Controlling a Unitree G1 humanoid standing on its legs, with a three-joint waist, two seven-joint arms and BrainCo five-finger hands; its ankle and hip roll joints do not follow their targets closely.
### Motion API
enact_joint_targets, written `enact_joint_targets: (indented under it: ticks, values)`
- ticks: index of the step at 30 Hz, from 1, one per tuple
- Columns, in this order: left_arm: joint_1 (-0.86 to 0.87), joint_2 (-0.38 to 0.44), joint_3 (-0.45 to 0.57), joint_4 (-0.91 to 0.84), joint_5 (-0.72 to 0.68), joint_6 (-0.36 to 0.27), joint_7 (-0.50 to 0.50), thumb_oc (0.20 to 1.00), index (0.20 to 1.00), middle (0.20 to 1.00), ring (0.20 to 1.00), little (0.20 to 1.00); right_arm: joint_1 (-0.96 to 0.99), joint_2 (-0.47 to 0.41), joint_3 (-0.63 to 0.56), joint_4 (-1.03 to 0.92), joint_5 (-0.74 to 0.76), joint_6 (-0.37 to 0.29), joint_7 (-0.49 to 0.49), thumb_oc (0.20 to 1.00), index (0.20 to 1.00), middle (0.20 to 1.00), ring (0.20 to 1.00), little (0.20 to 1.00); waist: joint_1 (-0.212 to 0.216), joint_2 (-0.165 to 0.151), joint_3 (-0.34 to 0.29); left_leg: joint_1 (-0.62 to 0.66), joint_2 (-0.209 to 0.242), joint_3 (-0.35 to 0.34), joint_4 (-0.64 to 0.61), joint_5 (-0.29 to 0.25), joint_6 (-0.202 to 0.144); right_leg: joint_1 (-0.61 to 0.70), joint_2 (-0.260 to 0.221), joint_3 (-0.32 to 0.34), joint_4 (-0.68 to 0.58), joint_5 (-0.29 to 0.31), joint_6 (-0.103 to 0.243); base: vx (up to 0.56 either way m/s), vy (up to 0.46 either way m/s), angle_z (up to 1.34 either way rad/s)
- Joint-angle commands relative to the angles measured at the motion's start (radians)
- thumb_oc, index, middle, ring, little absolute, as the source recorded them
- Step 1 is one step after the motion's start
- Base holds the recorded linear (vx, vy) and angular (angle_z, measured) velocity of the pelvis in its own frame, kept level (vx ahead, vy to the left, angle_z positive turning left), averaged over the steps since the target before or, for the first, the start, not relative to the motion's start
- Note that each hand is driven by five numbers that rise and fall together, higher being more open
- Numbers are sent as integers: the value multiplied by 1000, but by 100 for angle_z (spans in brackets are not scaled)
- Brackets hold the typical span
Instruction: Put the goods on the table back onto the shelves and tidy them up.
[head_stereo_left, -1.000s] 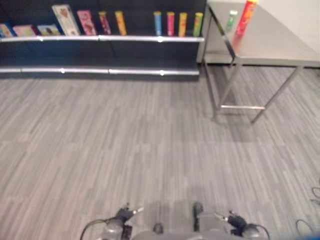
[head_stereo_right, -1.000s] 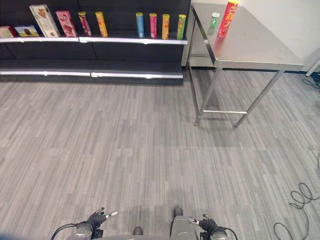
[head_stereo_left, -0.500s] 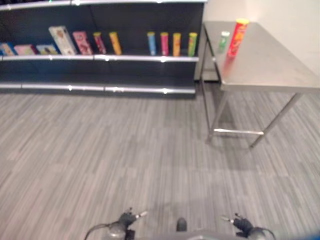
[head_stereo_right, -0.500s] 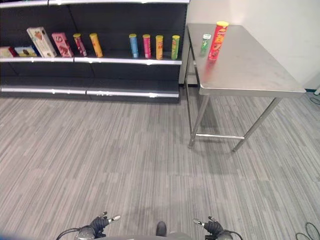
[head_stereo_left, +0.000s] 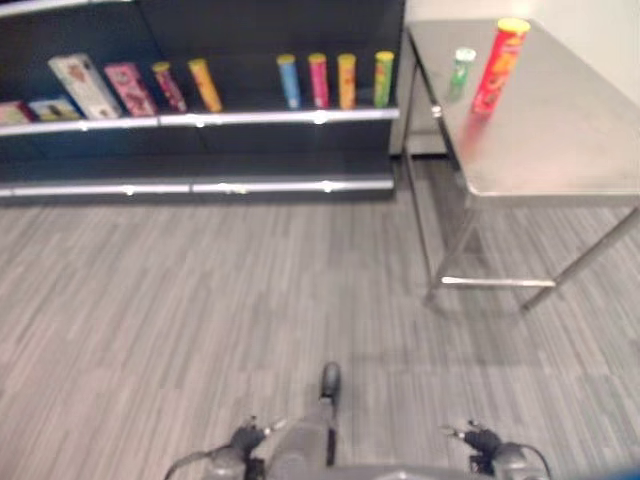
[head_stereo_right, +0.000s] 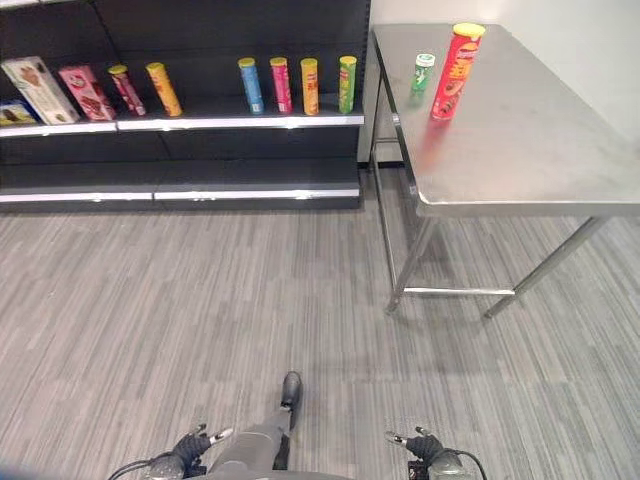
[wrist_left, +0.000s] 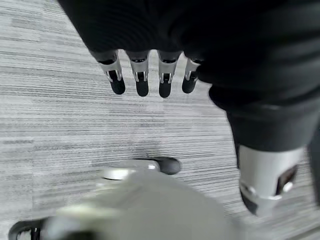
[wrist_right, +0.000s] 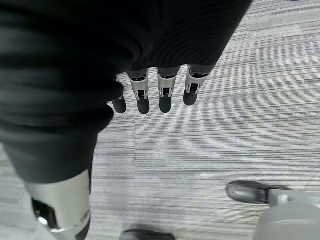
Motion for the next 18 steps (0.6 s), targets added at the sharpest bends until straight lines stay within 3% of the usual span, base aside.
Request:
enact_joint_targets:
  ticks: [1, 2, 4, 5, 6, 8, 9, 10, 11, 12, 13, 15, 18]
  values:
    - [-45, 15, -38, -55, 3, -30, 1, 1000, 1000, 1000, 1000, 1000, 18, 14, -7, -71, -23, -12, 15, 1000, 1000, 1000, 1000, 1000, 12, -15, -49, 91, 39, -59, -54, -66, -108, -147, -134, 18, 146, 202, 146, 458, 362, -29]
    - [-51, 26, -44, -78, 4, -29, -3, 1000, 1000, 1000, 1000, 1000, 14, 11, 3, -83, -30, -10, 17, 1000, 1000, 1000, 1000, 1000, 6, -14, -38, 137, 14, -64, -42, -103, -66, -229, -168, 40, 343, 355, 153, 307, 271, -12]
    - [-51, 26, -44, -78, 4, -29, -3, 1000, 1000, 1000, 1000, 1000, 14, 12, 3, -84, -30, -9, 17, 1000, 1000, 1000, 1000, 1000, 8, -15, -38, 137, 13, -62, -42, -104, -65, -230, -169, 42, 346, 354, 153, 184, 202, -2]
    - [-65, 37, -53, -86, 13, -25, -2, 1000, 1000, 1000, 1000, 1000, 8, 10, -5, -96, -21, -9, 12, 1000, 1000, 1000, 1000, 1000, -7, 2, -17, 185, 4, -67, -33, -139, -26, -305, -189, 38, 536, 447, 126, 298, 307, 14]
    - [-72, 47, -55, -84, 21, -23, -2, 1000, 1000, 1000, 1000, 1000, 12, 13, -10, -94, -13, -10, 8, 1000, 1000, 1000, 1000, 1000, -16, 10, -10, 211, 8, -68, -36, -156, -16, -336, -200, 20, 592, 461, 112, 368, 358, 16]
    - [-75, 58, -54, -78, 28, -18, -6, 1000, 1000, 1000, 1000, 1000, 23, 18, -15, -93, -13, -8, 7, 1000, 1000, 1000, 1000, 1000, -28, 24, -1, 247, 20, -64, -35, -183, -5, -396, -237, -32, 662, 436, 98, 349, 174, 22]
    - [-83, 62, -54, -75, 29, -19, -7, 1000, 1000, 1000, 1000, 1000, 36, 15, -20, -89, -14, -7, 5, 1000, 1000, 1000, 1000, 1000, -48, 32, -2, 286, 29, -72, -38, -215, -10, -441, -231, -104, 543, 325, 72, 594, 58, 20]
    - [-84, 63, -58, -72, 29, -22, -8, 1000, 1000, 1000, 1000, 1000, 42, 11, -25, -74, -12, -5, 8, 1000, 1000, 1000, 1000, 1000, -76, 29, 9, 336, 36, -87, -46, -249, -20, -483, -168, -155, 388, 250, 71, 610, -26, -5]
    - [-87, 63, -59, -74, 33, -21, -9, 1000, 1000, 1000, 1000, 1000, 41, 8, -28, -69, -11, -3, 9, 1000, 1000, 1000, 1000, 1000, -84, 19, 7, 350, 27, -94, -45, -264, -21, -502, -147, -156, 303, 251, 88, 370, -58, 1]
    - [-86, 62, -59, -74, 33, -21, -9, 1000, 1000, 1000, 1000, 1000, 41, 8, -28, -69, -11, -3, 9, 1000, 1000, 1000, 1000, 1000, -85, 22, 12, 358, 31, -95, -47, -267, -22, -492, -144, -159, 297, 252, 87, 369, -51, 18]
    - [-92, 58, -62, -74, 44, -24, -9, 1000, 1000, 1000, 1000, 1000, 42, 5, -36, -49, -8, -2, 7, 1000, 1000, 1000, 1000, 1000, -108, 5, 10, 399, 20, -107, -57, -295, -30, -518, -97, -166, 123, 271, 110, 401, -35, 33]
    - [-92, 54, -63, -69, 49, -26, -9, 1000, 1000, 1000, 1000, 1000, 46, 4, -37, -41, -9, -1, 6, 1000, 1000, 1000, 1000, 1000, -119, 2, 14, 434, 23, -110, -61, -316, -36, -524, -70, -182, 55, 293, 119, 380, -38, 52]
    - [-96, 43, -69, -70, 65, -27, -12, 1000, 1000, 1000, 1000, 1000, 58, 0, -45, -29, -20, -1, 3, 1000, 1000, 1000, 1000, 1000, -126, -13, 11, 480, 33, -95, -54, -353, -61, -519, -62, -310, -38, 324, 121, 330, -73, 105]
